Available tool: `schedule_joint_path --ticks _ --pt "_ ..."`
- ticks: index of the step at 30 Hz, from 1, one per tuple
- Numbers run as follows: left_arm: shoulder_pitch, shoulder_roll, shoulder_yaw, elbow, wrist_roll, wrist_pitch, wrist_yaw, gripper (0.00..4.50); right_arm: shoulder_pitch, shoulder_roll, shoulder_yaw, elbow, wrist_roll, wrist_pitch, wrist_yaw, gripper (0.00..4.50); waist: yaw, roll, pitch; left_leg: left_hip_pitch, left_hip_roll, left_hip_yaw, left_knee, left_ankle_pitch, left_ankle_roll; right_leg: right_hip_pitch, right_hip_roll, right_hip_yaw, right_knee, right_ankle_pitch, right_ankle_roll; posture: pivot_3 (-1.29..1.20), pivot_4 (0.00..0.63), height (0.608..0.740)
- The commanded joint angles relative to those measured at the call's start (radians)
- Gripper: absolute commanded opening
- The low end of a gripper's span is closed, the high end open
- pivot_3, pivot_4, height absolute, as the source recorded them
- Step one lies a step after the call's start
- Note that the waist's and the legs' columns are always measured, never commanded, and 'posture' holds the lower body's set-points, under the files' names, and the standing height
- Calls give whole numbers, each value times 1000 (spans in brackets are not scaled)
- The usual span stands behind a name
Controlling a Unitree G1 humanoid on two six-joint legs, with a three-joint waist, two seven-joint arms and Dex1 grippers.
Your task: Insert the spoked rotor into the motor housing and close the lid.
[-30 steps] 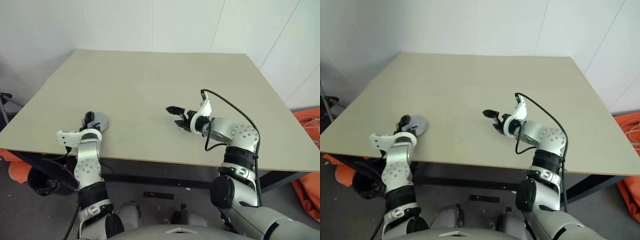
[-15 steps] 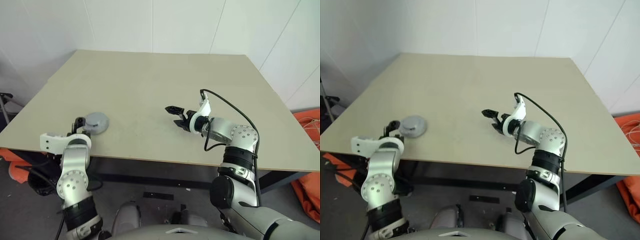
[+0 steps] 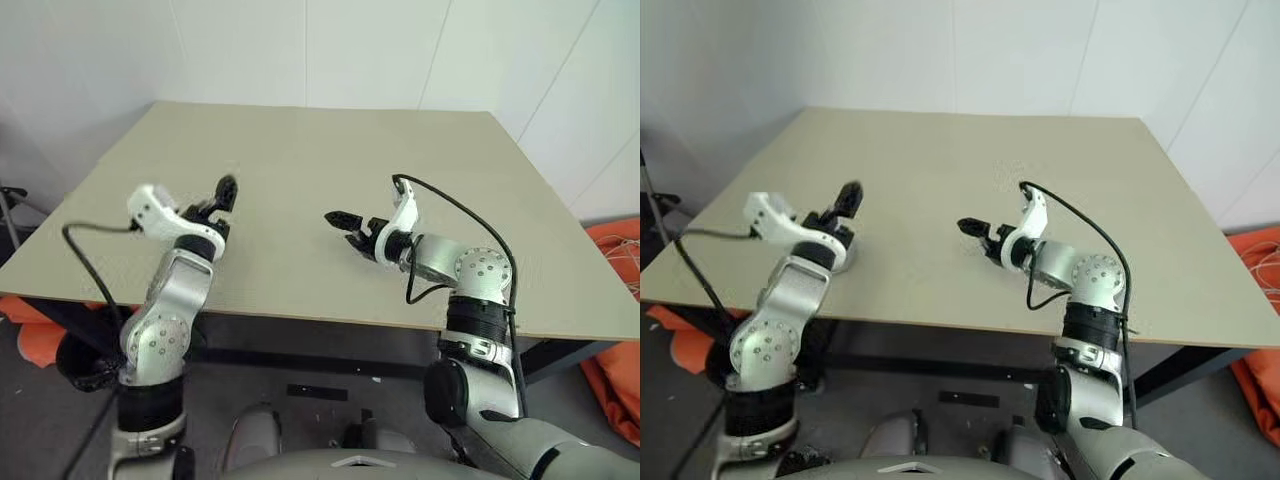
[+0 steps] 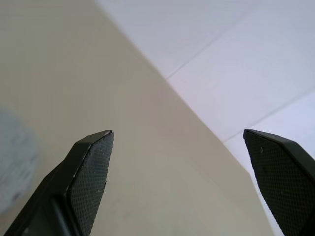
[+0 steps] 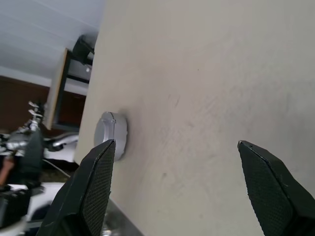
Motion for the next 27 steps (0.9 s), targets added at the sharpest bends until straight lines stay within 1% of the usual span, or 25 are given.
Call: schedule_joint_path --ticks 1,2,3,5,6,10,13,14,17,19,22,25,27 --pt "5 73 -127 62 261 -84 -183 4084 54 -79 200 -147 -147 -181 163 4500 2 0 0 -1 0 0 0 0 1 0 0 0 0 0 0 0 0 740" --pt "14 86 -157 90 327 -120 -222 3860 86 -130 292 -177 -233 -269 215 4500 4 0 0 -1 0 0 0 -1 1 -1 0 0 0 0 0 0 0 740" --pt "22 91 -176 118 379 -152 -249 3552 112 -165 358 -195 -302 -343 251 4500 5 0 0 -2 0 -1 -1 -1 1 -2 0 0 0 0 0 0 0 740" --pt "53 113 -216 192 503 -237 -306 2955 176 -239 470 -215 -458 -534 308 4113 7 0 0 -3 0 -1 -1 -1 2 -2 0 0 -1 0 0 0 0 740" --pt "71 115 -222 227 548 -275 -325 2571 205 -262 499 -218 -515 -613 325 3882 7 0 0 -4 0 -1 0 -2 3 -2 0 0 -1 0 0 0 0 740" --pt "126 104 -216 318 655 -399 -384 1273 293 -297 528 -213 -651 -832 355 2543 2 0 0 -4 0 0 0 -3 5 -2 0 0 -1 0 0 0 0 740" --pt "179 78 -197 359 710 -492 -398 206 382 -290 496 -206 -711 -957 337 1367 1 0 0 -1 0 0 0 -3 5 -1 0 0 -1 -3 -5 0 0 740" --pt "199 66 -191 364 719 -516 -399 0 410 -287 484 -200 -724 -986 331 1070 1 0 0 1 0 0 0 -3 6 1 0 0 -1 -3 -6 0 0 740" --pt "238 24 -167 360 730 -547 -393 0 450 -269 428 -175 -737 -1049 307 35 -1 0 0 3 0 1 0 -6 9 3 0 1 -1 -4 -7 0 0 740" --pt "248 3 -151 357 737 -550 -394 0 465 -257 398 -163 -737 -1071 299 35 -3 0 0 3 0 1 0 -6 11 3 0 1 -1 -4 -7 0 0 740" --pt "246 -13 -128 357 745 -551 -401 0 493 -243 392 -158 -748 -1098 310 35 -7 0 0 7 1 2 0 -6 11 6 0 1 -1 -4 -8 0 0 740" --pt "242 -25 -114 355 751 -549 -409 0 494 -233 387 -149 -757 -1106 318 35 -23 0 0 14 1 2 -1 -7 12 11 0 1 -1 -5 -9 0 0 740" --pt "238 -31 -107 357 758 -550 -412 0 489 -227 384 -140 -759 -1104 324 35 -28 0 0 14 0 2 -1 -7 12 11 0 1 -1 -5 -9 0 0 740"
